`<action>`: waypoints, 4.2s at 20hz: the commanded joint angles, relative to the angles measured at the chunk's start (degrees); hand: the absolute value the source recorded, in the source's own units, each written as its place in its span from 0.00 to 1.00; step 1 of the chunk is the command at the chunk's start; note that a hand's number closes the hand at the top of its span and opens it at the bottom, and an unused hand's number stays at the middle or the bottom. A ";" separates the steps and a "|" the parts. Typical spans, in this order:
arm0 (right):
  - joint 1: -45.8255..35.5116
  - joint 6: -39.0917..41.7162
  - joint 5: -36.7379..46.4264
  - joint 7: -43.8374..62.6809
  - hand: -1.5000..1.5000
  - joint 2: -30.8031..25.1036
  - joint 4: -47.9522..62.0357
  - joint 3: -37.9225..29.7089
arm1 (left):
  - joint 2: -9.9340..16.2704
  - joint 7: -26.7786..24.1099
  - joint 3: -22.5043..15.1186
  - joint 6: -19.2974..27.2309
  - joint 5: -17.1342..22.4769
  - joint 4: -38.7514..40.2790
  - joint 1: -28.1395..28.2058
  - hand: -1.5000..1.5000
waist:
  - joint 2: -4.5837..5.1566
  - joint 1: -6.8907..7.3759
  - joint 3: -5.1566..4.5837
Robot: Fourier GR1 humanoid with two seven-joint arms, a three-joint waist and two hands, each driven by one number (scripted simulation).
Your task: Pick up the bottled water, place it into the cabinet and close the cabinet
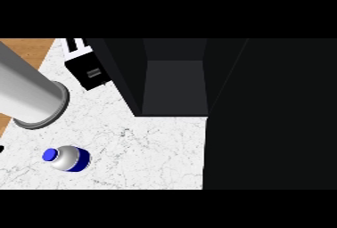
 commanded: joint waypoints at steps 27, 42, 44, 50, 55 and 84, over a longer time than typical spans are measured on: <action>27.19 8.63 2.88 -17.16 0.00 -1.53 -8.64 5.92 | -14.76 -22.54 2.81 -3.48 -44.73 36.01 -18.08 0.00 | 0.14 -1.43 -0.07; 32.60 10.87 1.23 -21.85 0.00 -3.76 -8.97 5.79 | -11.53 -45.64 -2.43 2.77 -55.06 67.38 -27.34 0.00 | 0.40 -1.75 -0.18; 32.65 9.90 2.96 -21.53 0.00 -3.02 -9.48 7.03 | -11.19 -45.88 -3.75 0.09 -54.48 69.93 -28.38 0.00 | 0.51 -2.09 -0.28; 34.24 10.79 3.18 -24.91 0.00 -3.39 -7.36 6.76 | -13.99 -49.75 -8.94 0.16 -56.06 74.46 -28.34 0.00 | 0.44 -1.97 -0.26; 33.42 11.29 2.07 -26.51 0.00 -3.85 -4.81 4.37 | -15.14 -51.78 -7.99 3.30 -54.10 79.97 -33.06 1.00 | 0.60 -1.90 -0.25; 38.72 12.62 1.61 -27.21 0.00 -5.47 -7.75 5.81 | -32.00 -48.39 -14.96 29.85 -30.88 78.34 -38.23 1.00 | -0.11 -1.06 0.02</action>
